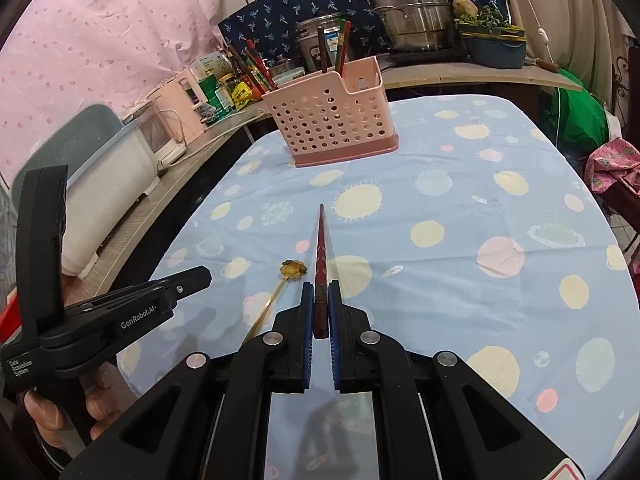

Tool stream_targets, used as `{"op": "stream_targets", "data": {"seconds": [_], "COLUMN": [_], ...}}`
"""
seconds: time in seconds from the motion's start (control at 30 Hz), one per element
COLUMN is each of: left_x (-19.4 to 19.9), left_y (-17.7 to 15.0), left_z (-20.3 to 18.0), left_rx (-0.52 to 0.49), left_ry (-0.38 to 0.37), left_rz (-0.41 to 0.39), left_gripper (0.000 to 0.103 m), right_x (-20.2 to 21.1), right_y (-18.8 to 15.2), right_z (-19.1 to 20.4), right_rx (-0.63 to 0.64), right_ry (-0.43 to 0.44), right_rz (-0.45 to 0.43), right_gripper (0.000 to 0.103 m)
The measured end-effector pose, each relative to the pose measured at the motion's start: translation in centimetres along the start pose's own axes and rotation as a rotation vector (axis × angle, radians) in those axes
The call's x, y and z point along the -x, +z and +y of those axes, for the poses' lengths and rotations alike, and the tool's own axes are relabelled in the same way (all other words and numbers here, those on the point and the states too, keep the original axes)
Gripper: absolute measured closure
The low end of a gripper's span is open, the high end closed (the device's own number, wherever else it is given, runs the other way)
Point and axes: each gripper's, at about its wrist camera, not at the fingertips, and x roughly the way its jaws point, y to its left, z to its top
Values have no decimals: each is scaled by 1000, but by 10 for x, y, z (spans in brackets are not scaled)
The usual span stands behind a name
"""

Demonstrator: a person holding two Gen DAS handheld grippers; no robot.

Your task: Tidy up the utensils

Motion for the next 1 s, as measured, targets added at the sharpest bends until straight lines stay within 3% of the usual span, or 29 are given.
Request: {"op": "stream_targets", "data": {"seconds": [0.2,0.33,0.37,0.7,0.73,0.83,1.0], "left_x": [-12,-25,-27,-42,-42,-42,-40], "left_y": [-17,-38,-43,-52,-52,-53,-54], "left_z": [7,9,10,12,11,9,6], "left_rx": [-1,-5,1,-5,-12,-28,-38], "left_ry": [-16,-8,-9,-26,-25,-43,-53], "left_rz": [46,91,99,113,112,123,126], "left_gripper": [101,68,67,69,72,91,92], "right_x": [-4,-6,-6,-11,-11,-12,-12], "right_y": [-7,-11,-12,-15,-15,-15,-15], "right_z": [-3,-2,-2,-3,-3,-2,-1], "right_rx": [-9,-6,-7,-13,-13,-11,-6], "right_ry": [-4,-2,-2,-3,-3,-3,-1], "right_rz": [22,32,34,46,46,48,47], "right_gripper": [96,96,96,96,96,96,96]}}
